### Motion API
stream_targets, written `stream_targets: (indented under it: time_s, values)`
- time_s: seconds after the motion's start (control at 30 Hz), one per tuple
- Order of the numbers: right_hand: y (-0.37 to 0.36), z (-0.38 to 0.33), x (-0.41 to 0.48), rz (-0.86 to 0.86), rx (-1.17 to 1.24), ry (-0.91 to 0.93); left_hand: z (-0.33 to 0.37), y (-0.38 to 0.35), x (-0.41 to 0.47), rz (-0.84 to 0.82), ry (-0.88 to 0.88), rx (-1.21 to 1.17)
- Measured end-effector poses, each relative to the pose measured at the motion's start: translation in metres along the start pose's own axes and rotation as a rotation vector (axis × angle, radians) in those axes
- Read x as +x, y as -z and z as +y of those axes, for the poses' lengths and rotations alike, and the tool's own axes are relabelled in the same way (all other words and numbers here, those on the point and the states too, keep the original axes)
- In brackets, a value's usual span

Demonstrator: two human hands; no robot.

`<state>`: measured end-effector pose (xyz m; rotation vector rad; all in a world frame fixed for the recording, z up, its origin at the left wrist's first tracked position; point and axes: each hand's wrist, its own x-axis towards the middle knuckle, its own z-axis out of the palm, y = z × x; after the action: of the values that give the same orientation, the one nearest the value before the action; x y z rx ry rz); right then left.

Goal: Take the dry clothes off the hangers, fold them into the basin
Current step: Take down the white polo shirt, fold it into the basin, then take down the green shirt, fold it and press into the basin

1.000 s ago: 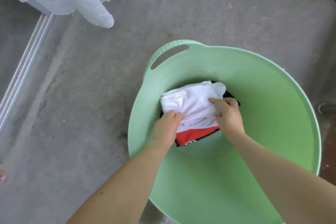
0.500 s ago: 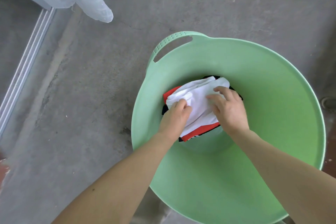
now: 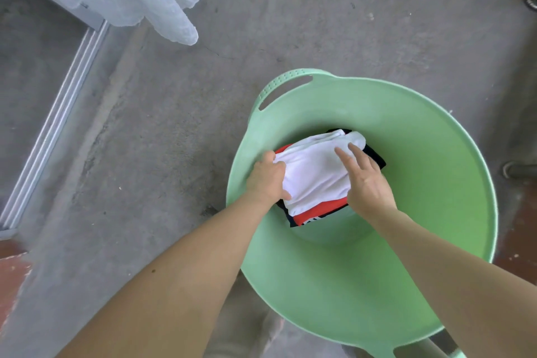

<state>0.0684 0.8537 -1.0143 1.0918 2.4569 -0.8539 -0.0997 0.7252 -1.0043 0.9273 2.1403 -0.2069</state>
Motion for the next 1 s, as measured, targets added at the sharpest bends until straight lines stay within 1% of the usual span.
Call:
stream_targets:
  time_s: [0.17,0.27,0.4,0.5,0.53,0.57,0.77,1.0]
  values:
    - [0.054,-0.035,-0.028,-0.075,0.19,-0.059,0.009,0.061,-0.054,0.004,-0.042,-0.022]
    - [0.1,-0.072,-0.055,-0.12,0.22,-0.065,0.013,0.105,-0.1,0.044,-0.055,-0.045]
    - [0.154,-0.117,-0.085,-0.152,0.199,-0.013,0.012,0.162,-0.155,0.085,-0.044,-0.153]
    - [0.205,-0.153,-0.112,-0.146,0.229,0.013,0.01,0.215,-0.205,0.139,-0.029,-0.19]
    - [0.208,-0.159,-0.116,-0.143,0.239,0.018,0.009,0.218,-0.211,0.14,-0.023,-0.195]
    - [0.236,-0.177,-0.129,-0.112,0.242,0.038,0.007,0.244,-0.235,0.183,-0.03,-0.21]
    - [0.321,-0.247,-0.17,-0.063,0.261,0.187,-0.008,0.33,-0.322,0.328,-0.002,-0.251]
    - [0.403,-0.318,-0.212,-0.008,0.265,0.395,-0.008,0.398,-0.408,0.54,0.027,-0.22]
